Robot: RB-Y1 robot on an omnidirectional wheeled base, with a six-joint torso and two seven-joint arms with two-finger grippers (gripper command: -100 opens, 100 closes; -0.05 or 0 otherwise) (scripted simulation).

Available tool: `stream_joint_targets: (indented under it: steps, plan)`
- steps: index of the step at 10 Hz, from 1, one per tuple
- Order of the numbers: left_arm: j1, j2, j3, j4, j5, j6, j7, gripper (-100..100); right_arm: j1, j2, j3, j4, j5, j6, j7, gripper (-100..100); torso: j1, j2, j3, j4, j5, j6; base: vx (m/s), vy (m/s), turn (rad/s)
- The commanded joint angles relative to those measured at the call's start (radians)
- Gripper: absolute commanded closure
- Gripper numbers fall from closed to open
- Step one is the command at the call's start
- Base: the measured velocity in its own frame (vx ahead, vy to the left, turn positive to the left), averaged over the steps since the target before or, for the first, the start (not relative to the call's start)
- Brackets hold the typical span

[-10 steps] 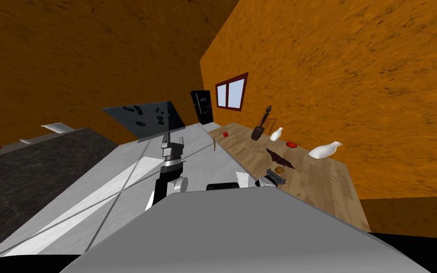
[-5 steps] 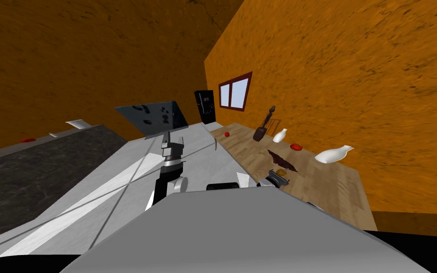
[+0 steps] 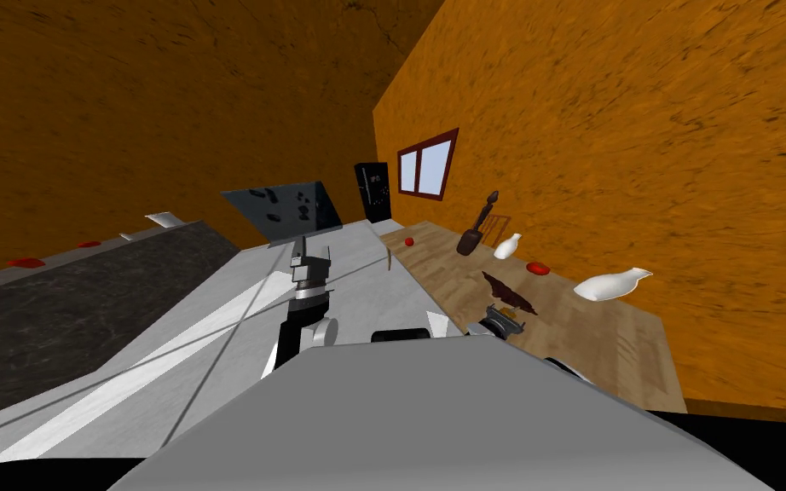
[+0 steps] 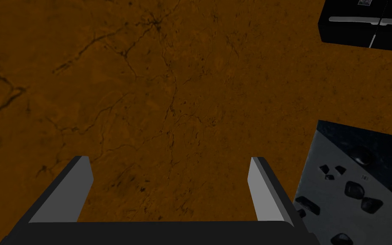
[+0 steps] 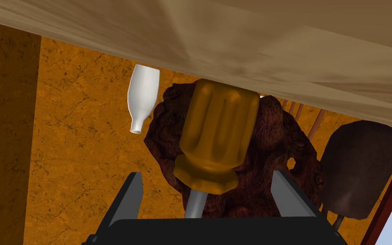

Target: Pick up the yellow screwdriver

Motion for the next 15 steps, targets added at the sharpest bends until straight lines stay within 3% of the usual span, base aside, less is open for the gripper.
stream_joint_targets:
  steps: [1, 2, 3, 4, 6, 7, 8, 9, 11, 12, 15]
  plan:
    - [0.0, 0.0, 0.0, 0.0, 0.0, 0.0, 0.0, 0, 0.0, 0.0, 0.0, 0.0, 0.0, 0.0, 0.0, 0, 0.0, 0.0, 0.0, 0.0, 0.0, 0.0, 0.0, -0.006, -0.002]
    - [0.0, 0.0, 0.0, 0.0, 0.0, 0.0, 0.0, 0, 0.05, 0.005, 0.042, -0.05, -0.05, 0.05, -0.013, -100, 0.001, 0.0, 0.0, 0.0, 0.0, 0.0, 0.025, -0.065, 0.399]
    - [0.0, 0.0, 0.0, 0.0, 0.0, 0.0, 0.0, 0, 0.058, 0.005, 0.042, -0.058, -0.065, 0.071, -0.013, -100, -0.001, -0.001, 0.0, 0.0, 0.0, -0.001, 0.028, -0.096, 0.288]
    - [0.0, 0.0, 0.0, 0.0, 0.0, 0.0, 0.0, 0, 0.1, 0.01, 0.083, -0.097, -0.101, 0.101, -0.025, -100, -0.003, -0.002, -0.001, 0.0, -0.001, 0.0, 0.022, -0.128, 0.394]
    - [0.0, 0.0, 0.0, 0.0, 0.0, 0.0, 0.0, 0, 0.115, 0.01, 0.083, -0.116, -0.131, 0.142, -0.025, -100, -0.007, -0.004, -0.002, 0.0, -0.003, -0.003, 0.009, -0.064, 0.11]
    - [0.0, 0.0, 0.0, 0.0, 0.0, 0.0, 0.0, 0, 0.163, 0.015, 0.125, -0.162, -0.174, 0.182, -0.038, -100, -0.004, -0.004, -0.002, 0.0, -0.002, -0.002, 0.023, -0.06, 0.361]
    - [0.0, 0.0, 0.0, 0.0, 0.0, 0.0, 0.0, 0, 0.172, 0.015, 0.125, -0.174, -0.196, 0.209, -0.038, -100, -0.005, -0.005, -0.002, 0.0, -0.002, -0.004, 0.014, -0.082, 0.269]
    - [0.0, 0.0, 0.0, 0.0, 0.0, 0.0, 0.0, 0, 0.211, 0.02, 0.166, -0.209, -0.228, 0.238, -0.051, -100, -0.006, -0.005, -0.002, 0.0, -0.003, -0.003, 0.008, -0.114, 0.363]
    - [0.0, 0.0, 0.0, 0.0, 0.0, 0.0, 0.0, 0, 0.23, 0.02, 0.166, -0.232, -0.261, 0.284, -0.051, -100, -0.007, -0.005, -0.002, 0.0, -0.003, -0.003, 0.007, -0.069, 0.136]
    - [0.0, 0.0, 0.0, 0.0, 0.0, 0.0, 0.0, 0, 0.269, 0.024, 0.208, -0.263, -0.303, 0.318, -0.064, -100, -0.004, -0.005, -0.002, 0.0, -0.002, -0.002, 0.002, -0.052, 0.385]
    - [0.0, 0.0, 0.0, 0.0, 0.0, 0.0, 0.0, 0, 0.287, 0.024, 0.208, -0.273, -0.327, 0.356, -0.064, -100, -0.004, -0.004, -0.002, 0.0, -0.002, -0.002, -0.004, -0.044, 0.075]
